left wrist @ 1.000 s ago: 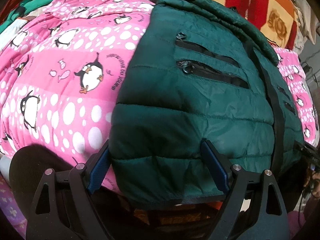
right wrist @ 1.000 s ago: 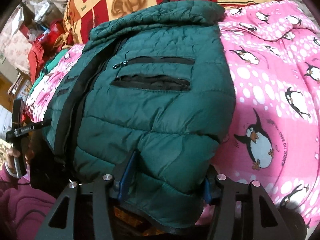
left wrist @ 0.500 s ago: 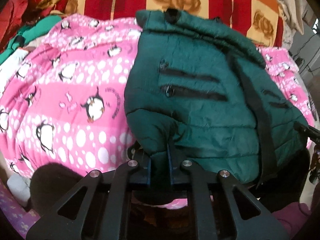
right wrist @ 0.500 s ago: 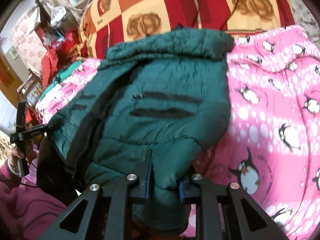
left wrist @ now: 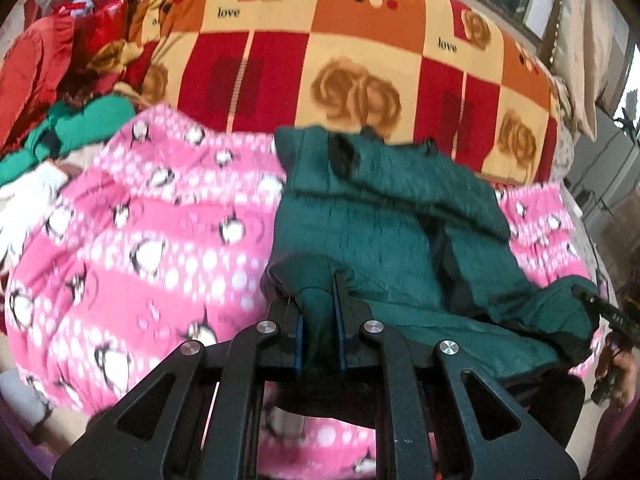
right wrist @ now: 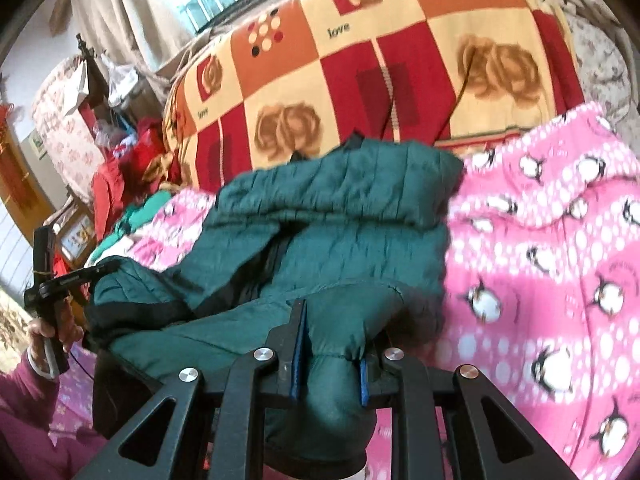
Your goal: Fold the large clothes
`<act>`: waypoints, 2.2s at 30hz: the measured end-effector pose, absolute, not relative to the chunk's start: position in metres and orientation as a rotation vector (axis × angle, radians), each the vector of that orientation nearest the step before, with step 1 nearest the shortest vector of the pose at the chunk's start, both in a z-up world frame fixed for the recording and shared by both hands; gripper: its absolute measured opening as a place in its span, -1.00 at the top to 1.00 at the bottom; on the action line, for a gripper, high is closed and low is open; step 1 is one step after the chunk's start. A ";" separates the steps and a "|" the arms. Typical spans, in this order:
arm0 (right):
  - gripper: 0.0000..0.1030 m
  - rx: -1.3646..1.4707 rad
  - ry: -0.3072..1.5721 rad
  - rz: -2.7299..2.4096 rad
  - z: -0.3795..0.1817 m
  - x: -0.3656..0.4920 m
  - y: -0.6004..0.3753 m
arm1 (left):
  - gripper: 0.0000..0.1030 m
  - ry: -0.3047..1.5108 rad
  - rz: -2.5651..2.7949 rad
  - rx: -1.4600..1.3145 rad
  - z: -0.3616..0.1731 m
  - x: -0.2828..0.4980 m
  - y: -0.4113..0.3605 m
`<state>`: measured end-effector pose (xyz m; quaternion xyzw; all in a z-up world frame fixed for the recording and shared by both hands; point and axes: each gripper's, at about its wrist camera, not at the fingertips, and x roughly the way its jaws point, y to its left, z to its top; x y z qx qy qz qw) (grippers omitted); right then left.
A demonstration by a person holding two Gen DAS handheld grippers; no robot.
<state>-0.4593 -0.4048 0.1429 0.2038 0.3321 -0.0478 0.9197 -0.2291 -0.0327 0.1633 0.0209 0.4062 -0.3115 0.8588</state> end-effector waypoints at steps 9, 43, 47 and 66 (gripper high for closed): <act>0.64 0.425 0.616 -0.148 0.166 -0.417 -0.437 | 0.78 0.778 -0.619 0.008 0.186 -0.184 -0.067; 0.64 0.519 0.768 -0.365 0.095 -0.207 -0.562 | 0.76 0.850 -0.376 0.094 0.112 -0.004 -0.209; 0.64 0.550 0.791 -0.403 0.079 -0.193 -0.566 | 0.68 0.859 -0.398 0.023 0.111 0.003 -0.205; -0.48 0.630 0.679 -0.398 0.124 -0.207 -0.561 | -0.53 0.840 -0.458 0.062 0.117 -0.037 -0.214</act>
